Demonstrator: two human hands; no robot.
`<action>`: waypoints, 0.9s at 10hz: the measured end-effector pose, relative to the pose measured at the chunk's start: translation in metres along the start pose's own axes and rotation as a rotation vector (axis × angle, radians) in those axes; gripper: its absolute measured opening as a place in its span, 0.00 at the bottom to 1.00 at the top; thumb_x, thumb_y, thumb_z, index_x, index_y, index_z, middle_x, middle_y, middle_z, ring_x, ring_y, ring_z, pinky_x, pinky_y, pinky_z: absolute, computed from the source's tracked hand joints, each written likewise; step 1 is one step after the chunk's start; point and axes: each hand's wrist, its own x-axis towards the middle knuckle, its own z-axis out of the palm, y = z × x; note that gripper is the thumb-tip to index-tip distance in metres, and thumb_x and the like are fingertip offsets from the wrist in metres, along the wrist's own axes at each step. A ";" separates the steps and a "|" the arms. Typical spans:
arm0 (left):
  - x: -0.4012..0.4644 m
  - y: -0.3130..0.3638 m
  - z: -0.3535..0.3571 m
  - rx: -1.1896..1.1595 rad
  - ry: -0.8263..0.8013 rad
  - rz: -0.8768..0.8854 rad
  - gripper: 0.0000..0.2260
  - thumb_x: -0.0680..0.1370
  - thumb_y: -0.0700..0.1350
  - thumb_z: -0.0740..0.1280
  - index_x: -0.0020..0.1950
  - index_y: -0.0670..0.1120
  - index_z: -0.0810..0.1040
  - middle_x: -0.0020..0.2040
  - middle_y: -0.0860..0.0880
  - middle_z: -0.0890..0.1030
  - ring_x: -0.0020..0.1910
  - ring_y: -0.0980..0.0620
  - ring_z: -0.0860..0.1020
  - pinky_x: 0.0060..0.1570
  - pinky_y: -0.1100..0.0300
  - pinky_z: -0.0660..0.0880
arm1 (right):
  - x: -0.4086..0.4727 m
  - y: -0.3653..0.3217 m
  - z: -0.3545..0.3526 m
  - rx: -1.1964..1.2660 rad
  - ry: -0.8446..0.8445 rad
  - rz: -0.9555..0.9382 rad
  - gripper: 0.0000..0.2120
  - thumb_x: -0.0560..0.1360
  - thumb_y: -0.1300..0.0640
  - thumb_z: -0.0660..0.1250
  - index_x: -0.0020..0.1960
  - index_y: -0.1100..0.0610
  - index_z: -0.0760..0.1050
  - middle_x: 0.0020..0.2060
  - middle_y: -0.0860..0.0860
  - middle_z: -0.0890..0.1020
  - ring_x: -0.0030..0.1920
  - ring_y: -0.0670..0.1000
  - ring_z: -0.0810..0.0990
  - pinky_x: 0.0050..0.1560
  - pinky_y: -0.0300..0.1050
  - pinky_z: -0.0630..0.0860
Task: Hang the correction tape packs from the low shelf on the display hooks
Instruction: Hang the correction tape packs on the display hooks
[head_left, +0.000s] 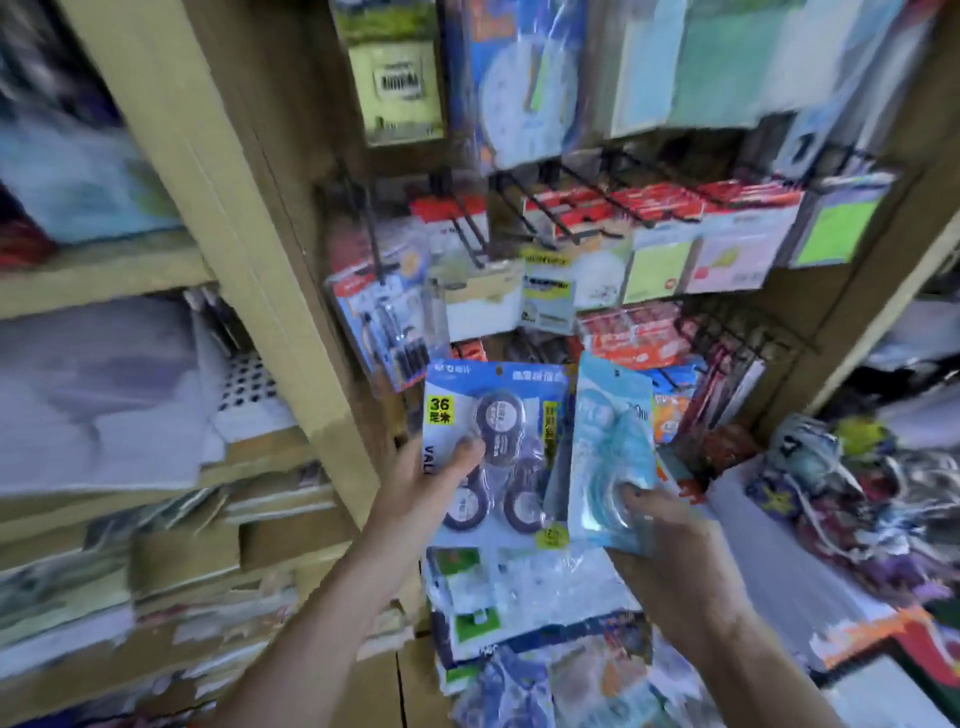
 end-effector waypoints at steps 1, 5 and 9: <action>0.002 0.069 0.002 -0.029 0.049 0.142 0.03 0.80 0.44 0.72 0.52 0.50 0.83 0.43 0.59 0.88 0.44 0.64 0.84 0.43 0.73 0.77 | -0.033 -0.066 0.041 0.417 -0.103 -0.189 0.13 0.75 0.58 0.71 0.58 0.51 0.83 0.54 0.57 0.83 0.54 0.53 0.83 0.55 0.49 0.79; -0.014 0.244 0.012 -0.049 0.118 0.550 0.04 0.80 0.43 0.72 0.54 0.50 0.83 0.50 0.52 0.88 0.53 0.49 0.86 0.58 0.50 0.80 | -0.088 -0.206 0.086 0.094 -0.396 -0.694 0.29 0.68 0.69 0.69 0.69 0.57 0.76 0.60 0.60 0.85 0.59 0.61 0.84 0.57 0.55 0.77; -0.003 0.365 0.008 -0.086 0.196 0.846 0.07 0.80 0.43 0.71 0.57 0.47 0.77 0.55 0.48 0.85 0.55 0.52 0.84 0.58 0.57 0.79 | -0.114 -0.338 0.138 0.043 -0.408 -0.885 0.23 0.76 0.73 0.64 0.70 0.70 0.70 0.64 0.67 0.81 0.62 0.64 0.82 0.58 0.55 0.79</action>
